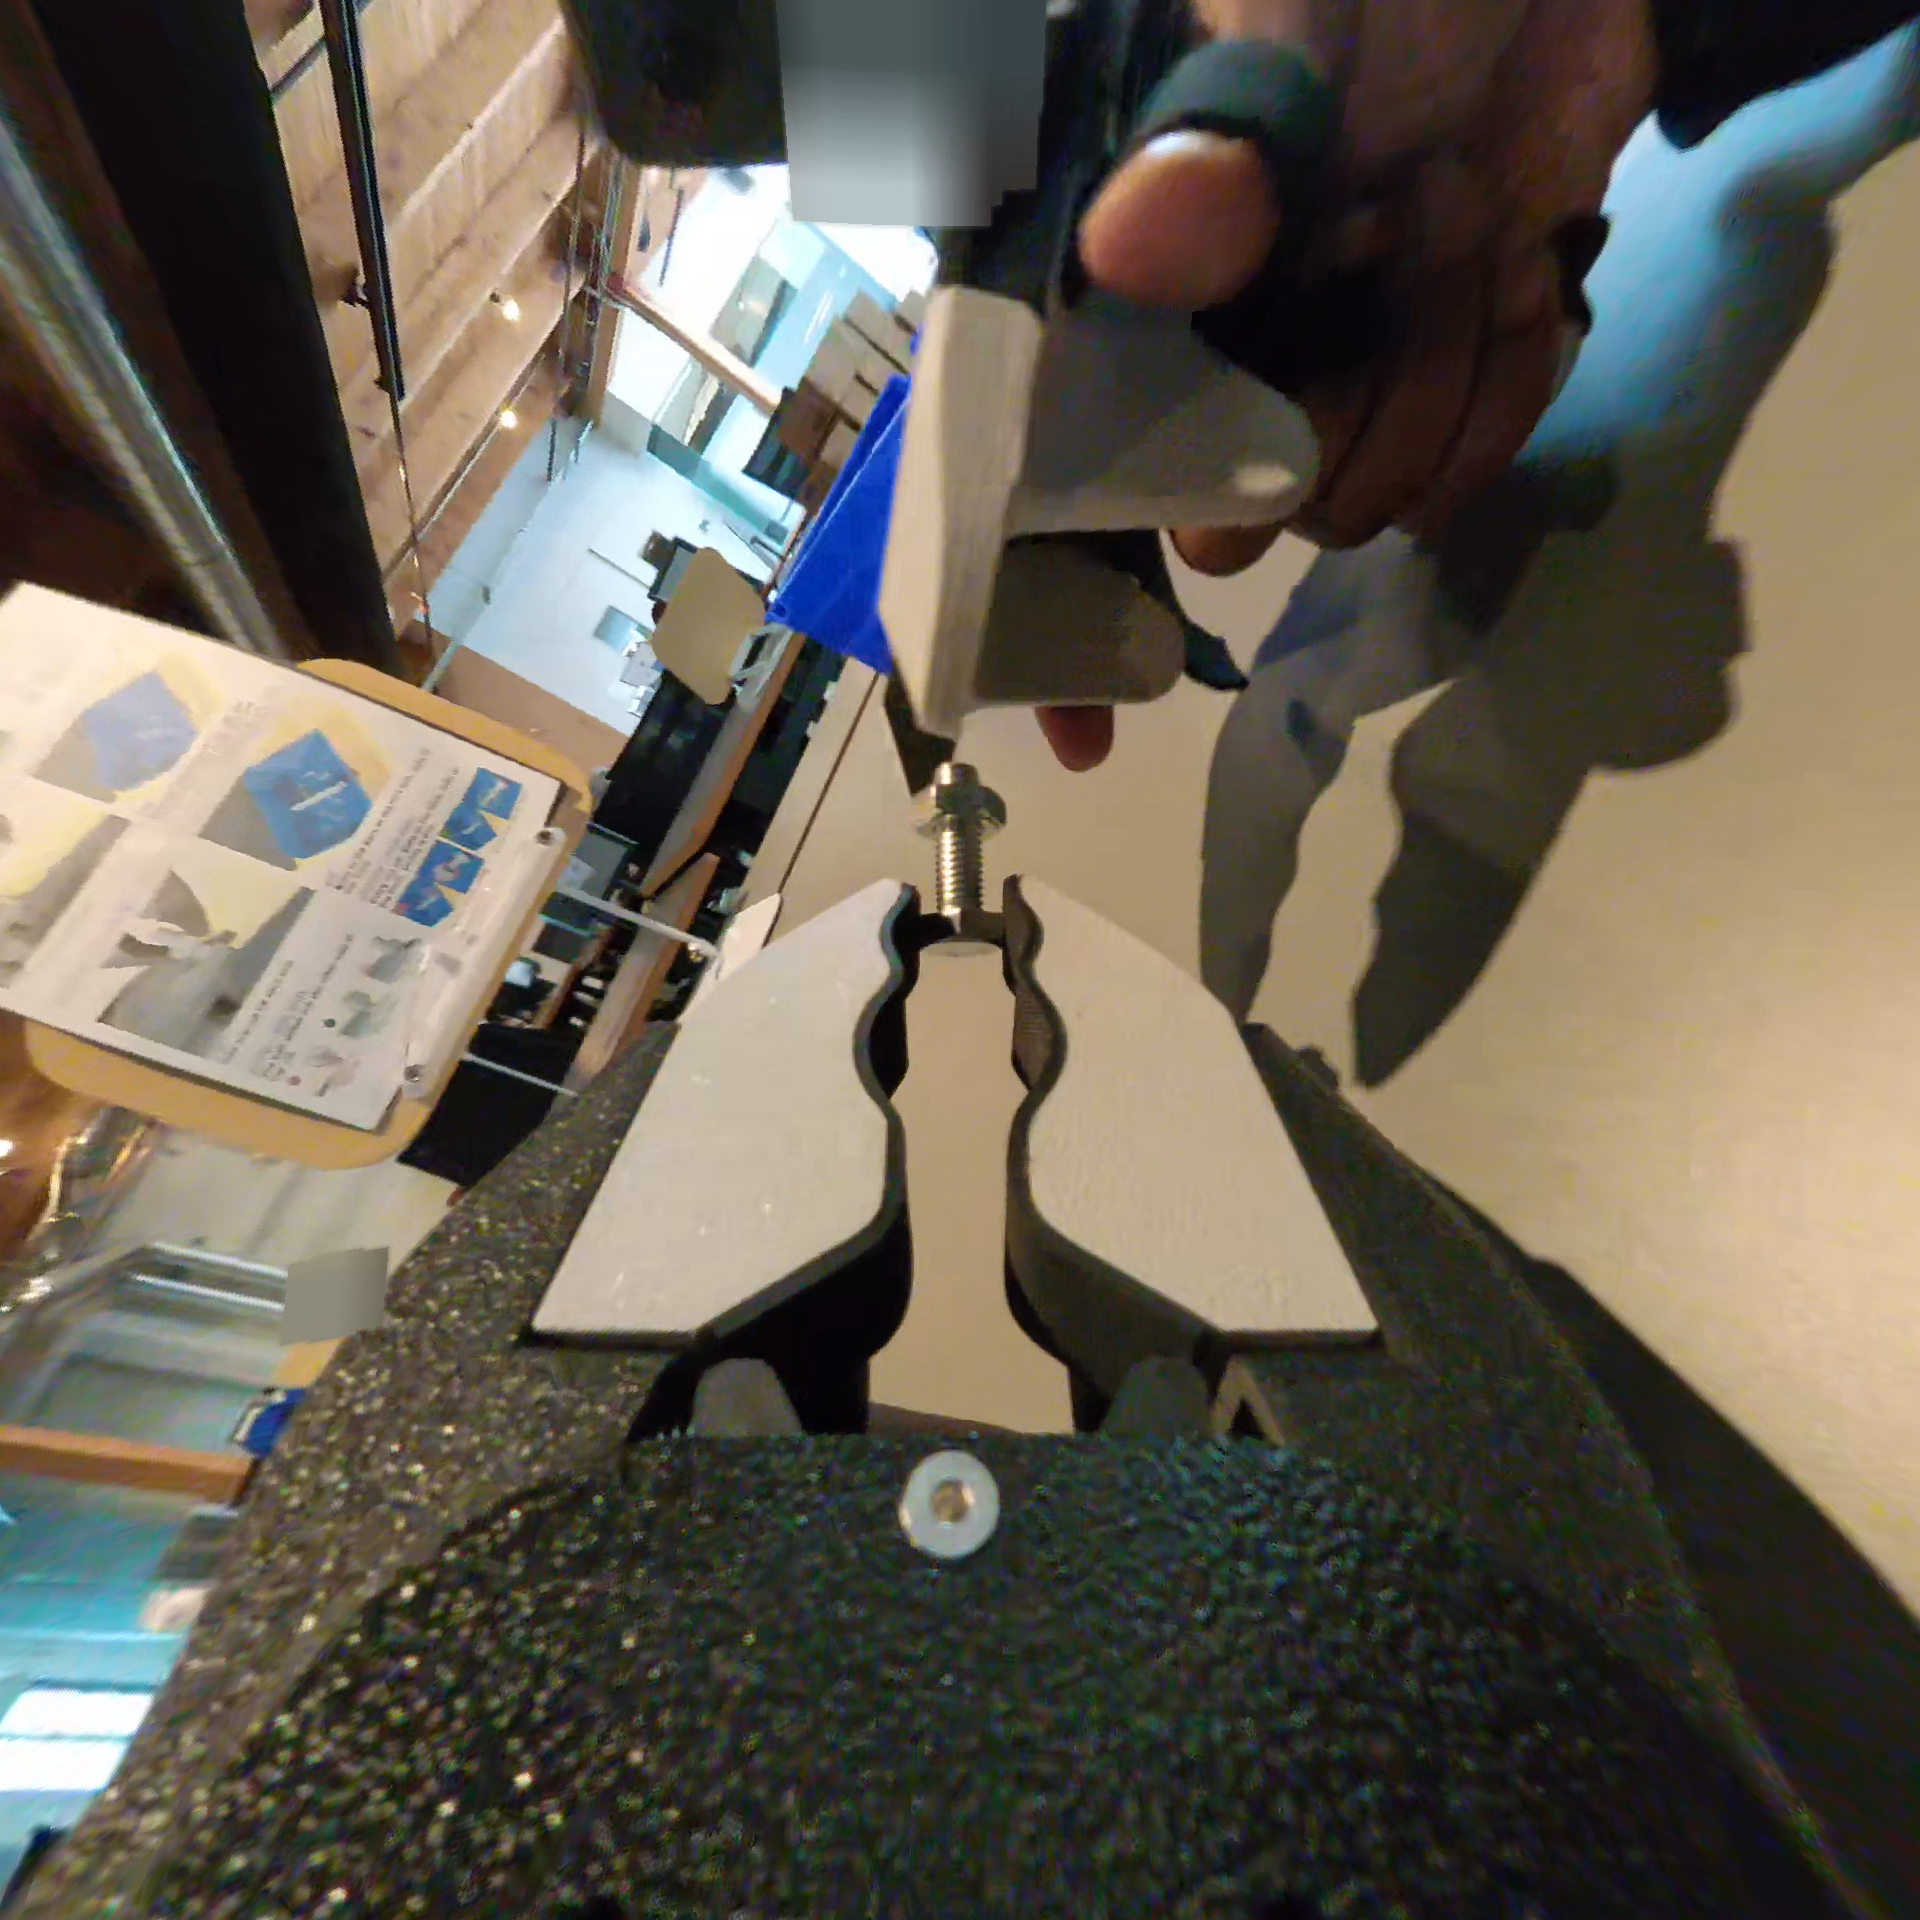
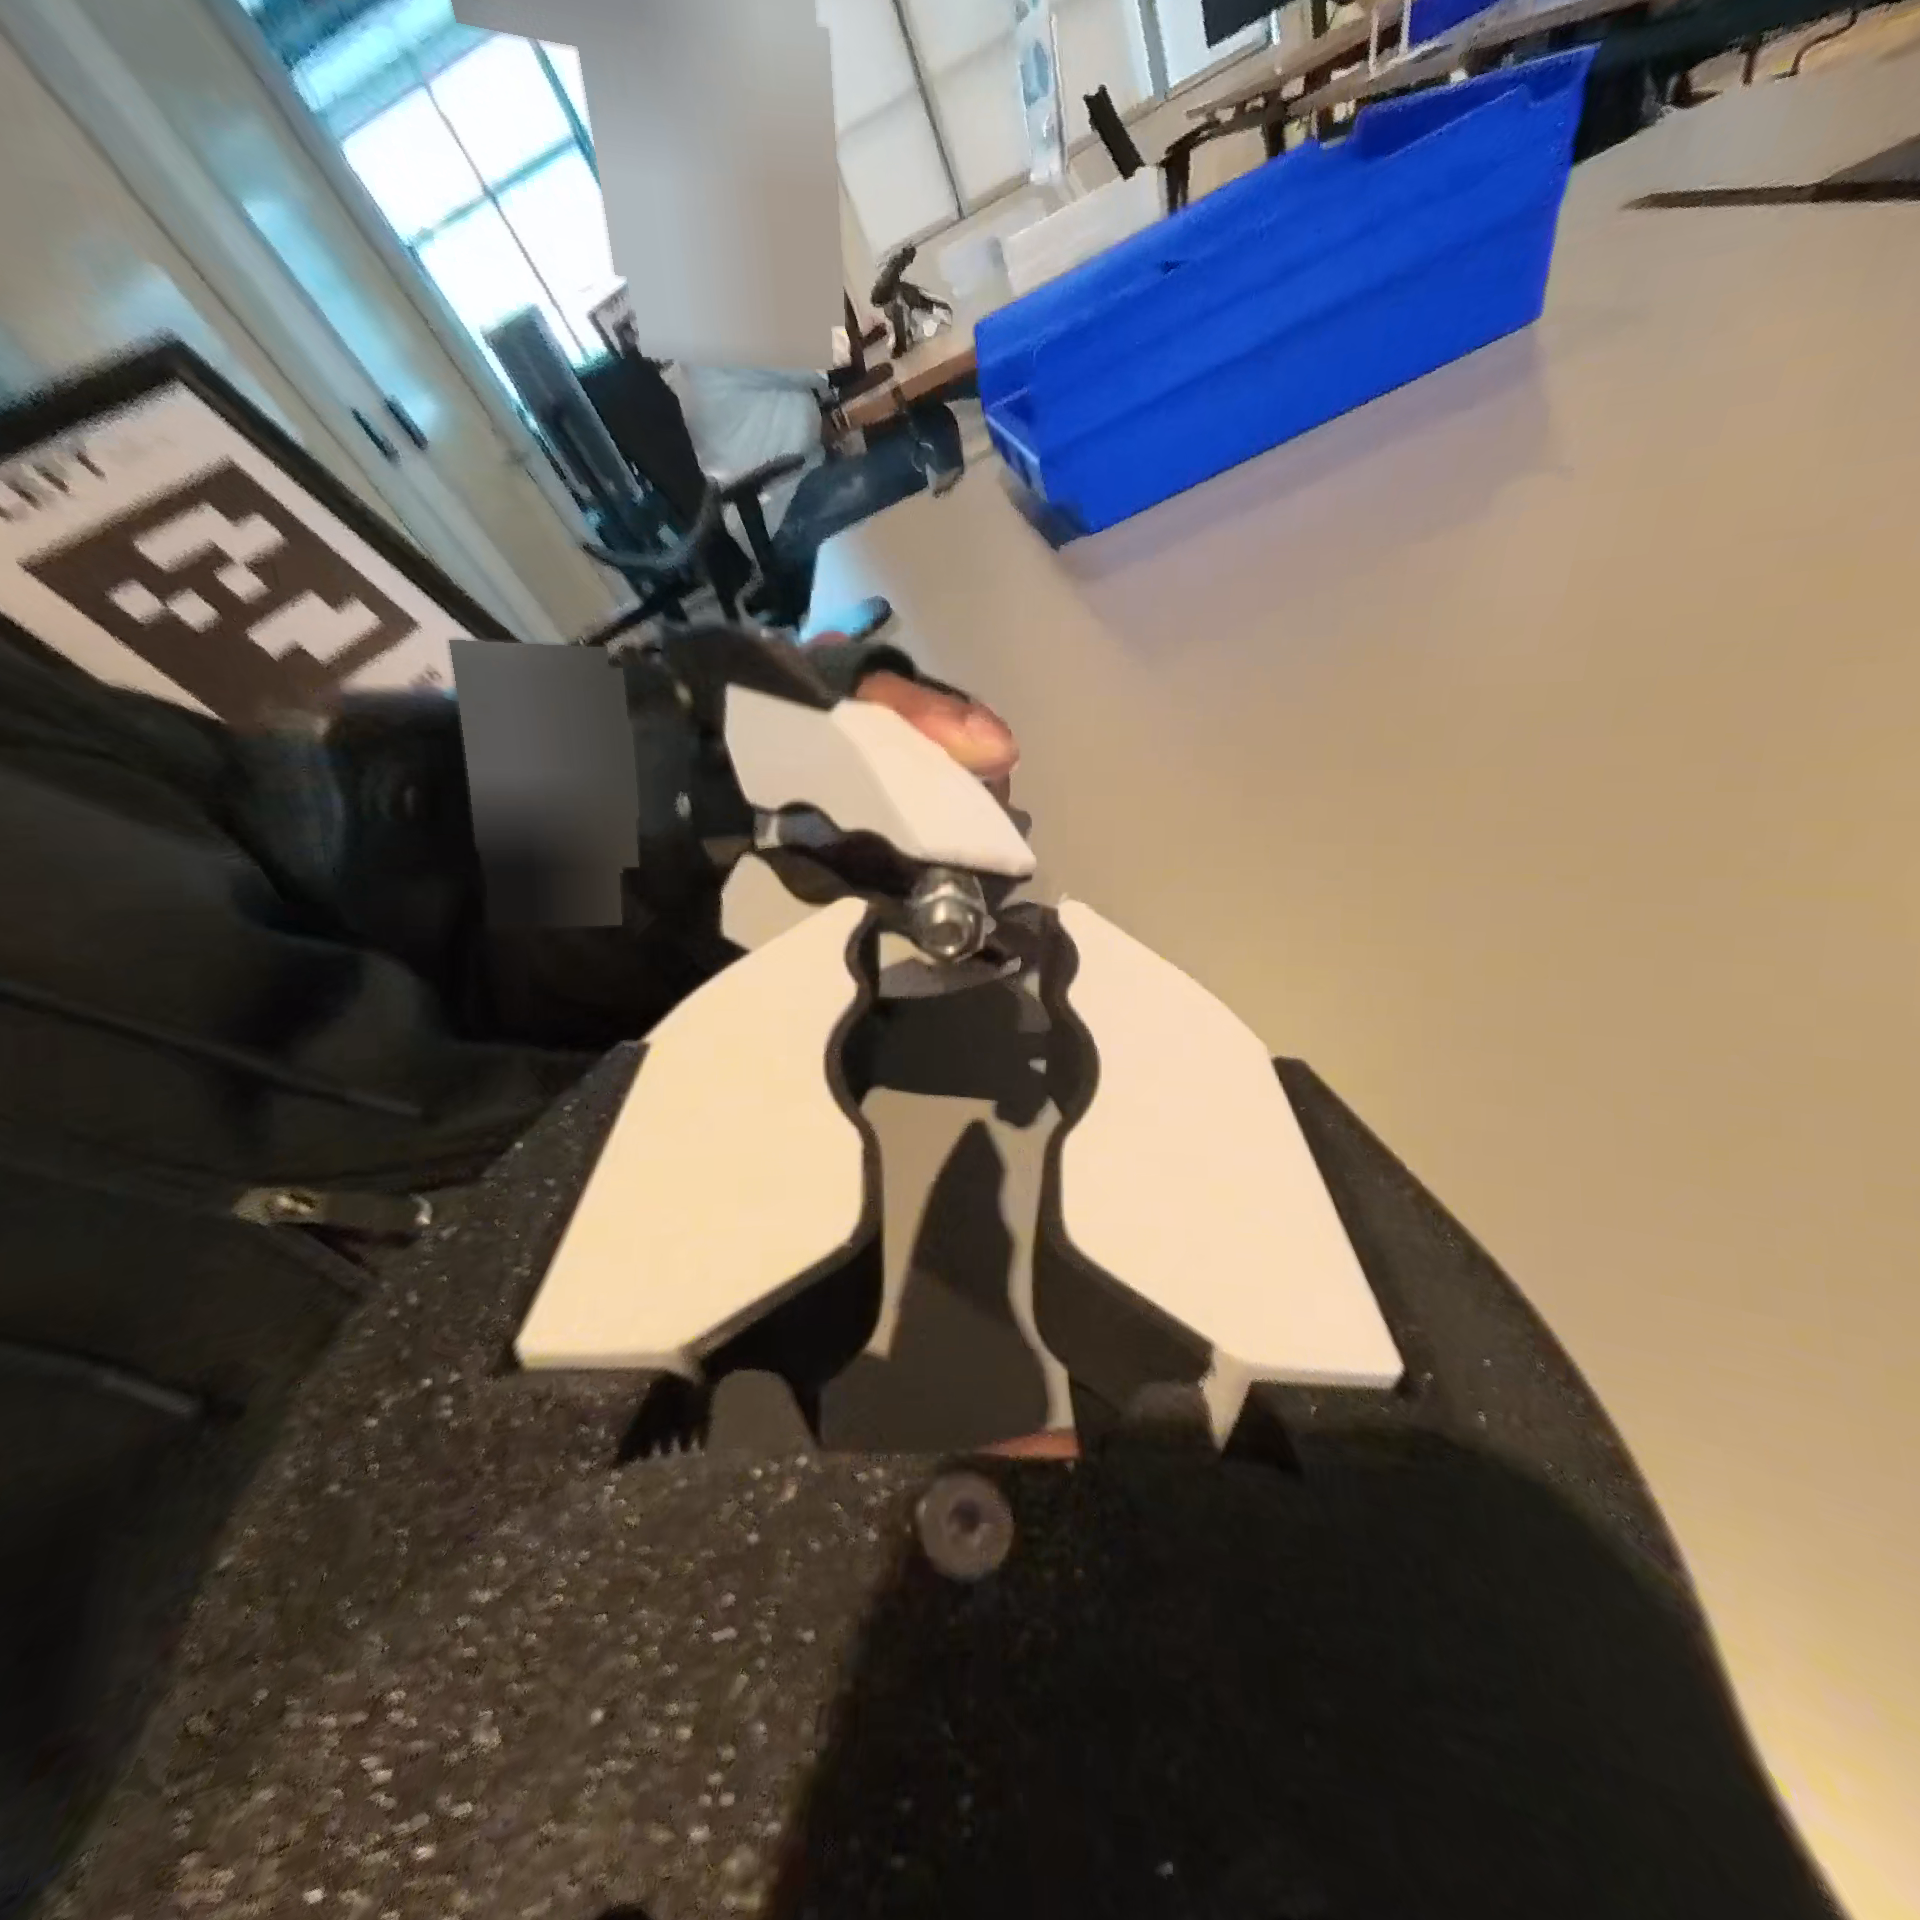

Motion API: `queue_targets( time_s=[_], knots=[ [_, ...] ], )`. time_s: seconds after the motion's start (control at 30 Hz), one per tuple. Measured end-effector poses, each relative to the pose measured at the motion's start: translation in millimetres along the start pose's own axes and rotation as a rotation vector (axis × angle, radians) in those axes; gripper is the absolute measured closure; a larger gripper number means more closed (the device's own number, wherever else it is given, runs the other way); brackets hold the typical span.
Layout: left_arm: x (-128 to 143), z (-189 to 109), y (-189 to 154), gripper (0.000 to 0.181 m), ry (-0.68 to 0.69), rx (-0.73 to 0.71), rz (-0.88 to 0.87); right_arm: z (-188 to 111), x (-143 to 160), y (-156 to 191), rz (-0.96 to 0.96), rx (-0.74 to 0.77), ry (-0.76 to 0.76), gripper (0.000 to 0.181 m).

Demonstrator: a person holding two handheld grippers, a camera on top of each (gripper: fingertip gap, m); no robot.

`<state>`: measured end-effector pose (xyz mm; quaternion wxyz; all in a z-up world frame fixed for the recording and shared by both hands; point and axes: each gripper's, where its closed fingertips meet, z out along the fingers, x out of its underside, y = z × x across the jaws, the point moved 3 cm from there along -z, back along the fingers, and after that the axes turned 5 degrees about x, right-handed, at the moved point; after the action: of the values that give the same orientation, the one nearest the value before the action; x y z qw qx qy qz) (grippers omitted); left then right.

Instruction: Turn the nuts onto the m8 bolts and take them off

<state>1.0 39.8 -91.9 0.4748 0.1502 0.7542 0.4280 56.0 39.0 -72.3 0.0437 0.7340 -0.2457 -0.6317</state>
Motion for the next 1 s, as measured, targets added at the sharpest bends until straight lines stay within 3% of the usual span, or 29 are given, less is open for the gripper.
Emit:
queue_targets(
  time_s=[0.17, 0.47, 0.6, 0.73, 0.87, 1.0],
  knots=[
    [-1, 0, -2, 0.166, -0.004, 0.012, -0.001, 5, 9, 6, -0.143, 0.033, 0.054, 0.149],
    [2, 2, -6, 0.166, 0.006, 0.042, -0.011, 14, 13, 4, -0.221, 0.104, 0.079, 0.165],
    [0, 2, -1, 0.165, -0.011, -0.011, 0.000, 13, 9, 4, -0.234, 0.114, 0.060, 0.166],
    [-1, -2, 11, 0.152, -0.034, -0.083, -0.045, 4, -2, -2, -0.251, 0.179, 0.015, 0.166],
    [3, -3, 17, 0.152, -0.009, -0.128, -0.051, -26, -29, -13, -0.318, 0.314, -0.090, 0.166],
    [6, -2, 17, 0.156, 0.033, -0.158, -0.016, -110, -74, -43, -0.451, 0.676, -0.226, 0.166]
  ],
)
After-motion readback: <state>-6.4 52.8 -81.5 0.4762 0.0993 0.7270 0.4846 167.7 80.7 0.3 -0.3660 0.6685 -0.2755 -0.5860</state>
